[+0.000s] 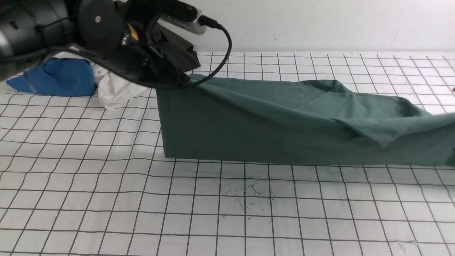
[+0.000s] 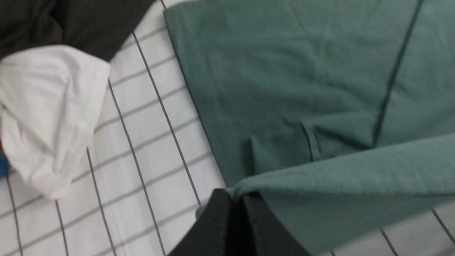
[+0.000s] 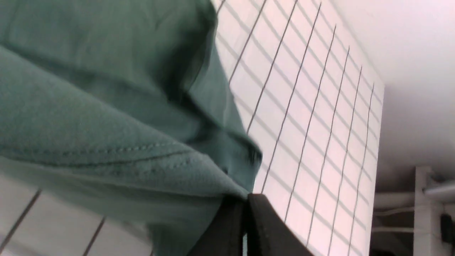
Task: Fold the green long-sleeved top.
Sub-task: Use both arms to drag the lower edge of the fabric forward and fold it over the upper edge
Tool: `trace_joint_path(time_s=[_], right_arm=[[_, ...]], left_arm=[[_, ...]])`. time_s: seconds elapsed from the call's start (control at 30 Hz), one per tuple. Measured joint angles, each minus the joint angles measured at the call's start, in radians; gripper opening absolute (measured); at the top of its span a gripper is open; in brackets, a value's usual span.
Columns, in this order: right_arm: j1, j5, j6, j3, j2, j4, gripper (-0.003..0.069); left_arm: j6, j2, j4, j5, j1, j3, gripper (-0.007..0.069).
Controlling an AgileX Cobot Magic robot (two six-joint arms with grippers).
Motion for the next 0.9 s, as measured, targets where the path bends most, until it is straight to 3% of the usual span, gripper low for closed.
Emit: trace_joint_path(time_s=[0.13, 0.27, 0.47, 0.57, 0.73, 0.8, 0.9], right_arm=[[-0.012, -0.054, 0.005, -0.185, 0.201, -0.009, -0.0005], [-0.011, -0.008, 0.021, -0.502, 0.508, 0.002, -0.0005], [-0.011, 0.138, 0.060, -0.819, 0.751, 0.235, 0.0037], [-0.011, 0.209, 0.021, -0.891, 0.770, 0.396, 0.0083], [0.024, 0.390, -0.143, -0.950, 0.747, 0.570, 0.0148], [0.051, 0.497, -0.217, -0.971, 0.731, 0.650, 0.0150], [0.079, 0.576, -0.328, -0.989, 0.711, 0.769, 0.0138]], left_arm=[[-0.007, 0.198, 0.042, -0.021, 0.010, -0.195, 0.0005], [-0.064, 0.491, 0.075, -0.015, 0.035, -0.522, 0.0005], [-0.173, 0.750, 0.072, -0.015, 0.076, -0.858, 0.0027], [-0.181, 0.811, 0.070, -0.015, 0.091, -0.936, 0.0112], [-0.183, 0.823, 0.056, 0.034, 0.107, -0.971, 0.0335], [-0.183, 0.805, 0.021, 0.102, 0.112, -0.971, 0.0394], [-0.170, 0.774, -0.024, 0.202, 0.114, -0.971, 0.0413]])
